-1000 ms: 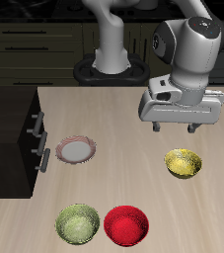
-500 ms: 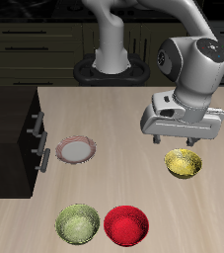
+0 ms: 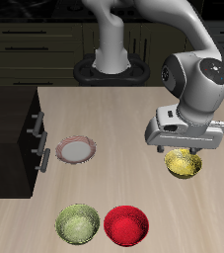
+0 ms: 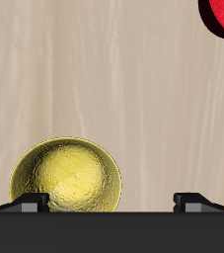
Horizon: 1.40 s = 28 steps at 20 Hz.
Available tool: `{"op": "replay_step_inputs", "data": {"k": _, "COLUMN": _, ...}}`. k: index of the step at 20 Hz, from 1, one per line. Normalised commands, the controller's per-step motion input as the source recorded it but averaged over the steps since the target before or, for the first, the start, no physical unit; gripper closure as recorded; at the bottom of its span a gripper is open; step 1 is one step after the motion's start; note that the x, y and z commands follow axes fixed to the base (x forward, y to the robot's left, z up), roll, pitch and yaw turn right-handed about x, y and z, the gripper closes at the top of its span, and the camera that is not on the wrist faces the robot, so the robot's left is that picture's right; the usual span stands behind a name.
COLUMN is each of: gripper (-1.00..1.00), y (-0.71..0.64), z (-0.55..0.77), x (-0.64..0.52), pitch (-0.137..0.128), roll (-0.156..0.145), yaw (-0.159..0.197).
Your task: Place the yellow bowl on top of the wooden cabinet
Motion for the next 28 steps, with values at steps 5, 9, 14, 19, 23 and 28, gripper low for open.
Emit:
{"op": "replay_step_inputs", "data": {"k": 5, "gripper": -1.0, "y": 0.03, "z": -0.3, "x": -0.1, "pitch": 0.054, "roll": 0.009, "yaw": 0.003}}
{"op": "replay_step_inputs", "data": {"k": 9, "gripper": -1.0, "y": -0.13, "z": -0.29, "x": -0.04, "pitch": 0.034, "roll": -0.022, "yaw": 0.017}}
{"op": "replay_step_inputs", "data": {"k": 14, "gripper": -1.0, "y": -0.07, "z": -0.26, "x": -0.05, "pitch": 0.039, "roll": -0.005, "yaw": 0.006}}
{"op": "replay_step_inputs", "data": {"k": 19, "gripper": -1.0, "y": -0.1, "z": -0.25, "x": -0.02, "pitch": 0.019, "roll": -0.012, "yaw": 0.017}}
{"op": "replay_step_inputs", "data": {"k": 23, "gripper": -1.0, "y": -0.02, "z": -0.25, "x": -0.02, "pitch": 0.029, "roll": -0.001, "yaw": 0.009}}
{"op": "replay_step_inputs", "data": {"k": 28, "gripper": -1.0, "y": 0.09, "z": -0.34, "x": -0.05, "pitch": 0.111, "roll": 0.097, "yaw": -0.1}}
